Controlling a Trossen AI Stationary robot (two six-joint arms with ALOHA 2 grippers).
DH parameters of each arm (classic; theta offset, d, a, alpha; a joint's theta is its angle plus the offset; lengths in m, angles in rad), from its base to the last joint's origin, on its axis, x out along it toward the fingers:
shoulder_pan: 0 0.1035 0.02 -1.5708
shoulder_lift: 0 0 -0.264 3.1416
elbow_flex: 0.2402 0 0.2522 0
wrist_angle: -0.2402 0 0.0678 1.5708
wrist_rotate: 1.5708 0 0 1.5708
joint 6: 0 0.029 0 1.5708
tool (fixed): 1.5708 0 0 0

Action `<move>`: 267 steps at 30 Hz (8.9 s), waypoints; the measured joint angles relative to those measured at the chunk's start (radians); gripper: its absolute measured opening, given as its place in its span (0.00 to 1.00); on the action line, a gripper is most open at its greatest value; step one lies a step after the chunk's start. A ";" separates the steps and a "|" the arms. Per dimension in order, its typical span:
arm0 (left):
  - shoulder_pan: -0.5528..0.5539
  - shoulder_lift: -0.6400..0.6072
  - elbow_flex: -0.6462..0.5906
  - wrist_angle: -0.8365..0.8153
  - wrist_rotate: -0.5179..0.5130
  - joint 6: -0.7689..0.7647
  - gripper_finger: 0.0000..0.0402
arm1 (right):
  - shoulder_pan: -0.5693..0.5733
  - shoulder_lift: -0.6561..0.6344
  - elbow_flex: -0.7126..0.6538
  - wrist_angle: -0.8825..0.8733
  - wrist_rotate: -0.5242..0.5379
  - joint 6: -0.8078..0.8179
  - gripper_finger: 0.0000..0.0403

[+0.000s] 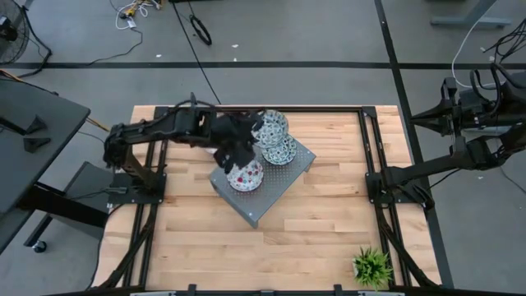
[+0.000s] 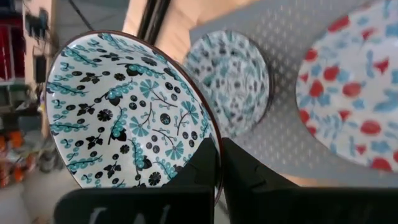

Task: Pick & Place Mini bowls
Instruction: Stack the blue patterned bowl on top of the blue patterned bowls on the shelf

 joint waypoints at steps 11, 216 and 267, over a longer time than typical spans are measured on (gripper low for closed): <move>0.126 0.000 0.000 0.031 0.288 0.188 0.03 | 0.000 0.000 0.000 0.000 0.000 0.000 0.07; 0.177 0.172 0.000 0.034 0.362 0.064 0.13 | 0.000 0.000 0.000 0.000 0.000 0.000 0.07; 0.155 0.131 0.000 0.009 0.282 -0.242 0.29 | 0.000 0.000 0.000 0.000 0.000 0.000 0.07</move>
